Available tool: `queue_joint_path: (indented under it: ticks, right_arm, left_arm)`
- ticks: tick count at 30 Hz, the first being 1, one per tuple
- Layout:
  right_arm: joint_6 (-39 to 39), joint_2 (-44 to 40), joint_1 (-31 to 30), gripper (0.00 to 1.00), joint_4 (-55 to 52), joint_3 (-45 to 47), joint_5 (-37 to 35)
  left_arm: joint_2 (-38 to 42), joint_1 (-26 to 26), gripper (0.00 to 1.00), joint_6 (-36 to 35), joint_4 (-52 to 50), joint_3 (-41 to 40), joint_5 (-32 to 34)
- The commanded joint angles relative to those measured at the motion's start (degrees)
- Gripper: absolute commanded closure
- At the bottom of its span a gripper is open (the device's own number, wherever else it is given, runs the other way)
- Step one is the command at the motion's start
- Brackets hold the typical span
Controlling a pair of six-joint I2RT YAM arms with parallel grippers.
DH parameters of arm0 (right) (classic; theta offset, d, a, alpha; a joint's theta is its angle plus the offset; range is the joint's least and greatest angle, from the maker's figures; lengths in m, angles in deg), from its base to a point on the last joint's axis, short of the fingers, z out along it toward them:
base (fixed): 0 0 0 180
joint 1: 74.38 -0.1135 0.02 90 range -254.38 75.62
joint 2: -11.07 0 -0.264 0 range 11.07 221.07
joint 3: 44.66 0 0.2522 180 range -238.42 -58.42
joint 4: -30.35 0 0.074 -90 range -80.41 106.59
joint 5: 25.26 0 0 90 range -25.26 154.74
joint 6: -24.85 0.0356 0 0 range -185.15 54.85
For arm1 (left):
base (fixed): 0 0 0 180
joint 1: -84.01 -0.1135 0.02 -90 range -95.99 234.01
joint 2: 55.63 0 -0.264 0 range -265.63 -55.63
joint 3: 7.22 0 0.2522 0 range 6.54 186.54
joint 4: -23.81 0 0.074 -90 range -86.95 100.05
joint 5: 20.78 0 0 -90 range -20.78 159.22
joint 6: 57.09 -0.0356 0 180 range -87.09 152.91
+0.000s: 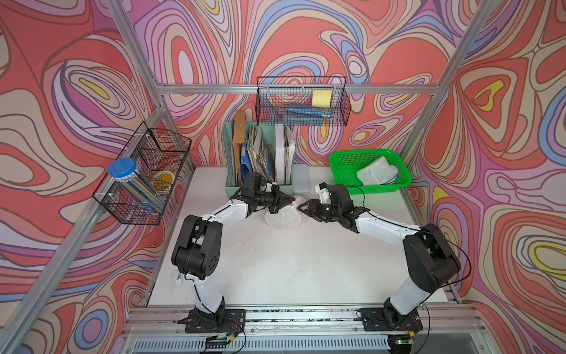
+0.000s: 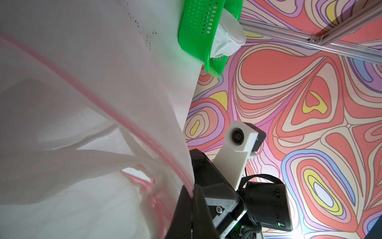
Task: Turn the laundry bag inside out
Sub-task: Zip the zipper on the laundry bag.
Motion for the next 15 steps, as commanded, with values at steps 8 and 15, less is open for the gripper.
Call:
queue_joint_path:
  ticks: [8,15]
  right_arm:
    - [9.32,3.07,0.51,0.57,10.39,2.5,4.16]
    - [12.04,2.98,0.77,0.62,14.73,3.28,5.4]
  left_arm:
    - [2.34,-0.28,1.0,-0.6,1.19,0.53,-0.92]
    - [2.43,-0.27,1.0,-0.42,1.47,0.07,-0.89]
